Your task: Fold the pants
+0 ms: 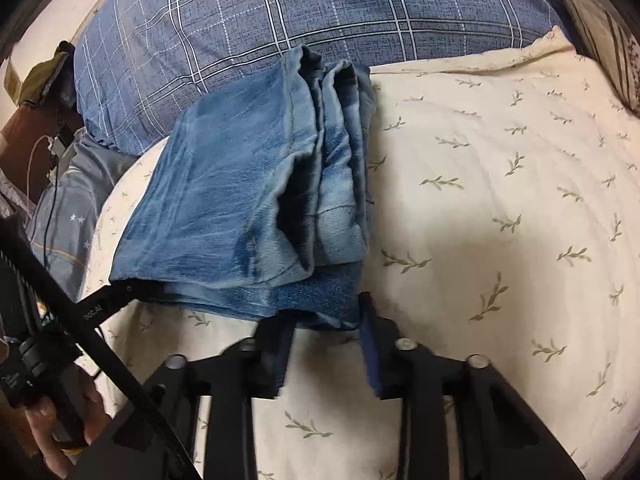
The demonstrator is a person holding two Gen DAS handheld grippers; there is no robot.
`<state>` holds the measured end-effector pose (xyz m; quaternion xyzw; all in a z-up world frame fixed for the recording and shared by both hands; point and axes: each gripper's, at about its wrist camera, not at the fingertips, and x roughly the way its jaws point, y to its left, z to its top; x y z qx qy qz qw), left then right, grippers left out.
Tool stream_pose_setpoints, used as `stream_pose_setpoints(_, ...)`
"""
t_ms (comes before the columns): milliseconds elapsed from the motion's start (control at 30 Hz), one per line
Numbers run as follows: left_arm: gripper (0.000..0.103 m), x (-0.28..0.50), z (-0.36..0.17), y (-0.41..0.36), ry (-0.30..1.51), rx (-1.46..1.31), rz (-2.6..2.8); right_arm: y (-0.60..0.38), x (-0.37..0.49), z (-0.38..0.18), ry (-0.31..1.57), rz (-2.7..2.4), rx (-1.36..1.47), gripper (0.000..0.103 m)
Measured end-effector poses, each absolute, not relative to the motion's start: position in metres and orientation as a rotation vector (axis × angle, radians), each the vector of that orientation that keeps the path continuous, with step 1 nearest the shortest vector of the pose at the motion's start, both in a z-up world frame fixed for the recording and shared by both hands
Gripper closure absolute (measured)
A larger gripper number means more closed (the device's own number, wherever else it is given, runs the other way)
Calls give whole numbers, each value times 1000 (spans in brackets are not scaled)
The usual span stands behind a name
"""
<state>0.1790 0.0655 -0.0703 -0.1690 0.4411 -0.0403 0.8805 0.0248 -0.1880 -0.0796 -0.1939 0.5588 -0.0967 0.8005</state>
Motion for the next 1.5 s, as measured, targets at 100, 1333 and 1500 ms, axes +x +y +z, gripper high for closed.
stream_pose_setpoints(100,96,166,-56,62,888,-313,-106,-186,23,-69,1190,-203,-420,94)
stream_pose_setpoints(1333,93,150,-59,38,873,-156,-45,-206,14,-55,1189,-245,-344,89)
stream_pose_setpoints(1500,78,124,-46,33,835,-124,-20,-203,2,-34,1181,-192,-260,51)
